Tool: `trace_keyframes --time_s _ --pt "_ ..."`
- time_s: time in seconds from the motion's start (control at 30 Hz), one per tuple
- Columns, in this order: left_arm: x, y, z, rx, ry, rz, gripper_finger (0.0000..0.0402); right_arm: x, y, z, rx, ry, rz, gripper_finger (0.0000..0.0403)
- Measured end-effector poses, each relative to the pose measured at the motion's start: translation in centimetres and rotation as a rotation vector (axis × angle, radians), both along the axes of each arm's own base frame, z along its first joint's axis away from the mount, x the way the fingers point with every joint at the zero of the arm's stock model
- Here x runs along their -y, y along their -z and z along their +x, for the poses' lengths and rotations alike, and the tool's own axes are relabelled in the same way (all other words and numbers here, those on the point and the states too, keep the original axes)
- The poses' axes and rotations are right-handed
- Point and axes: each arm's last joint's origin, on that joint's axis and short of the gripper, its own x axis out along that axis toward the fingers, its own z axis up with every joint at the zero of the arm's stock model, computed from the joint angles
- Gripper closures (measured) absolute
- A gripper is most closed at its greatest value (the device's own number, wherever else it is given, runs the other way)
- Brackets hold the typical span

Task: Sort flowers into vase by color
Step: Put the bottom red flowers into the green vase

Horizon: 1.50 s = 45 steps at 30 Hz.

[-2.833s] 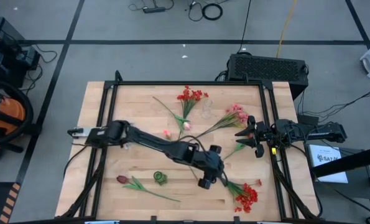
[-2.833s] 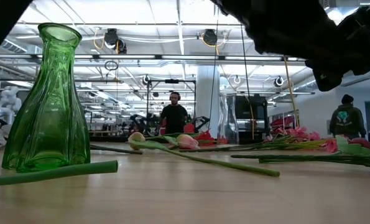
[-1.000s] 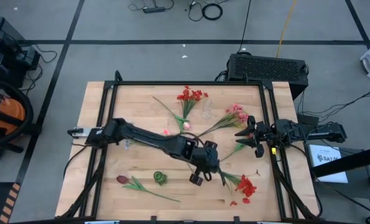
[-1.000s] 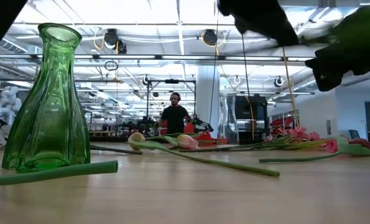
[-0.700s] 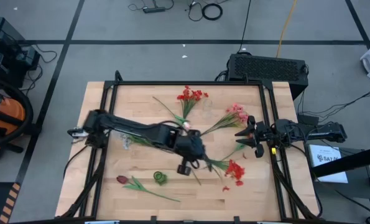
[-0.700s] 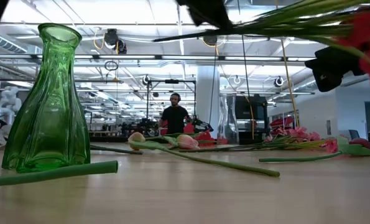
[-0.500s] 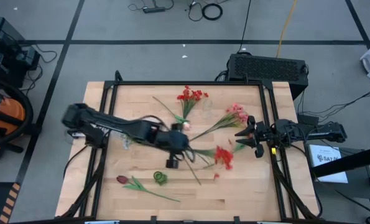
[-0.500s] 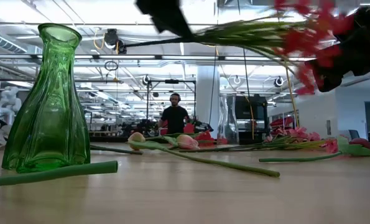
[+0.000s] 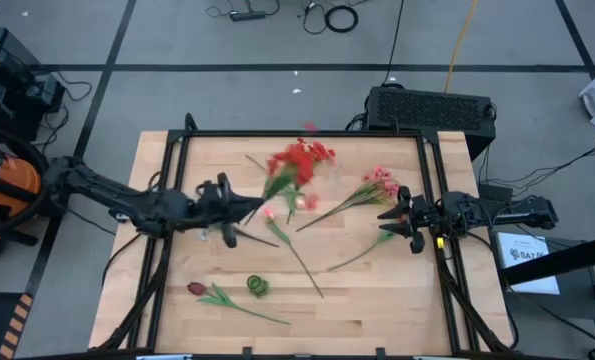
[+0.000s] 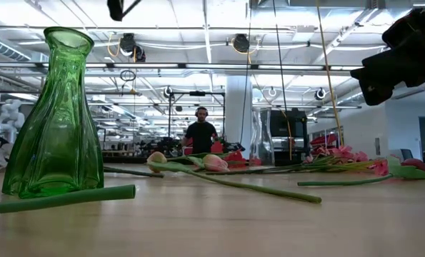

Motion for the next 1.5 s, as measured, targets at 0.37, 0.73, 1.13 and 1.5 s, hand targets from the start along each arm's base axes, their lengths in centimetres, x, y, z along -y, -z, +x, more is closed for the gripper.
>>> trace_keyframes --time_s 0.37,0.73,1.13,1.5 --pt "2.5 4.3 -1.1 0.214 0.199 0.011 0.0402 0.0 0.0 0.0 0.000 0.000 0.000 0.0277" --pt "3.4 5.5 -0.1 0.206 0.338 0.015 0.0402 0.0 0.0 0.0 0.000 0.000 0.000 0.0277" --pt "4.3 5.4 -0.4 0.237 0.464 0.024 0.0402 0.0 0.0 0.0 0.000 0.000 0.000 0.0277" --pt "5.8 5.4 -1.0 0.271 0.450 -0.019 0.0402 0.0 0.0 0.0 0.001 0.000 0.000 0.0277"
